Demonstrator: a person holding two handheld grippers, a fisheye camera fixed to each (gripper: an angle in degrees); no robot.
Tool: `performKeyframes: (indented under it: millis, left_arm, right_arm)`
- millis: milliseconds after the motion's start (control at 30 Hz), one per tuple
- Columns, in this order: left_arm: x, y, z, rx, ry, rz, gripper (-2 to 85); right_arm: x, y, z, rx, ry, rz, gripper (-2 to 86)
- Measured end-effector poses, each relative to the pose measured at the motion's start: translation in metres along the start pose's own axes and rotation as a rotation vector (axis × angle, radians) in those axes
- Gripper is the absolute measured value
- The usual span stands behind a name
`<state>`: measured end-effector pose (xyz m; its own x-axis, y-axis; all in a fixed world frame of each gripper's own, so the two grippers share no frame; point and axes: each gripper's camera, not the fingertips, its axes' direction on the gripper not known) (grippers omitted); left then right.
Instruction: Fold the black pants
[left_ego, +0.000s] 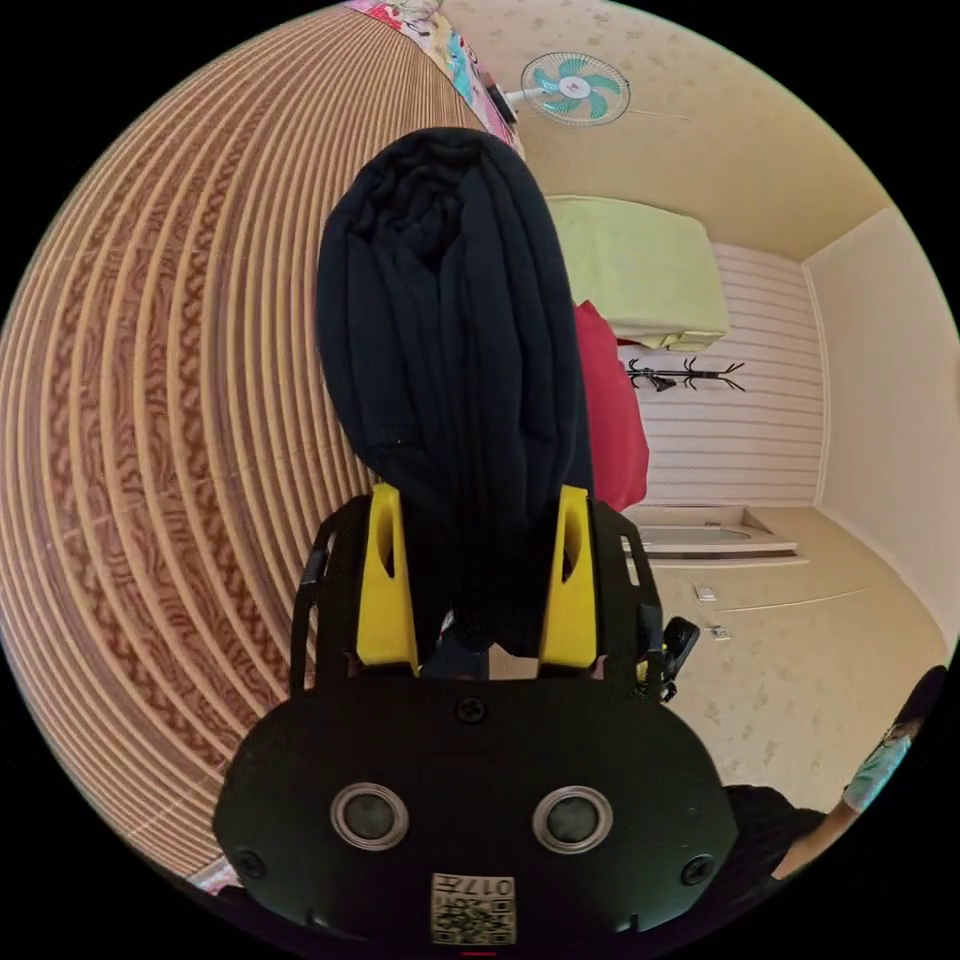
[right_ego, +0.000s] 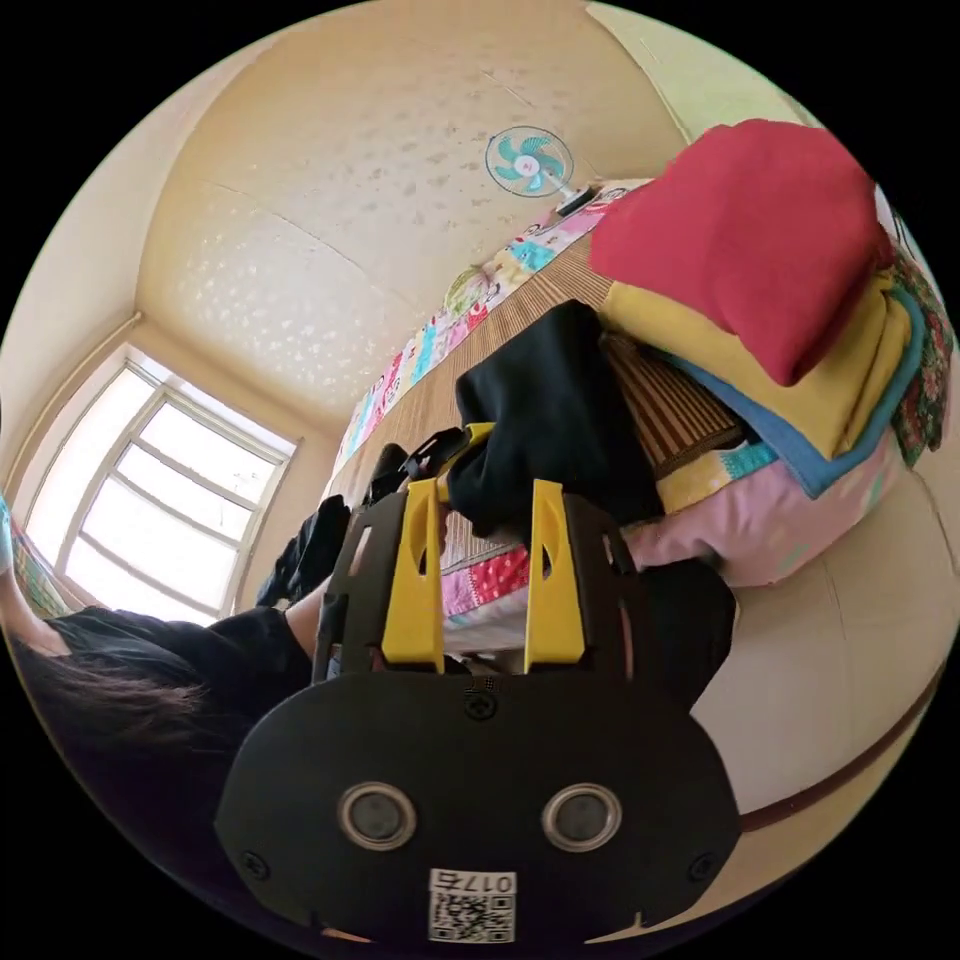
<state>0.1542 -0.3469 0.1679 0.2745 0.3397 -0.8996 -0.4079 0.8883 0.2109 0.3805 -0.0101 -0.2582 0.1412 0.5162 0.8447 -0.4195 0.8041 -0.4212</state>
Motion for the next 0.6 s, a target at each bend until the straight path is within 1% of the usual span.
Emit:
performKeyframes:
  millis: [33,67,133,200,267,333,367,433,467,533,567,600]
  left_arm:
    - [0.005,-0.013,0.020,-0.068,0.022,0.001,20.9]
    - [0.007,-0.017,0.029,-0.108,0.037,-0.001,21.0]
    - [0.010,-0.013,0.041,-0.229,0.083,0.017,21.1]
    - [0.006,0.008,0.026,-0.269,0.071,0.082,20.2]
    - [-0.009,0.040,-0.009,-0.259,0.073,0.132,15.9]
    - [-0.035,0.099,-0.091,-0.123,0.033,0.172,12.7]
    - [-0.041,0.114,-0.113,-0.084,0.001,0.180,12.7]
    - [-0.061,0.177,-0.217,0.106,-0.232,0.179,12.5]
    - [-0.064,0.192,-0.245,0.160,-0.309,0.170,12.6]
    - [-0.066,0.241,-0.356,0.405,-0.657,0.102,13.8]
    - [-0.064,0.251,-0.383,0.470,-0.743,0.084,14.3]
    - [-0.059,0.267,-0.436,0.591,-0.893,0.041,15.2]
  right_arm:
    - [0.004,0.009,-0.012,0.059,-0.003,0.020,11.0]
    - [0.008,0.016,-0.019,0.077,0.007,0.044,10.9]
    - [0.013,0.022,-0.020,0.049,0.027,0.071,11.2]
    - [0.013,0.030,-0.018,0.044,0.048,0.081,11.5]
    - [0.008,0.038,-0.012,0.048,0.044,0.062,11.0]
    - [0.003,0.041,-0.002,0.039,0.038,0.038,10.1]
    - [-0.001,0.041,0.008,0.018,0.031,0.019,9.6]
    - [-0.007,0.039,0.029,-0.038,0.012,-0.009,9.0]
    - [-0.012,0.040,0.043,-0.075,-0.001,-0.029,8.6]
    - [-0.023,0.042,0.066,-0.124,-0.016,-0.051,8.1]
    - [-0.031,0.044,0.081,-0.154,-0.032,-0.061,7.8]
    - [-0.036,0.045,0.088,-0.169,-0.043,-0.067,7.8]
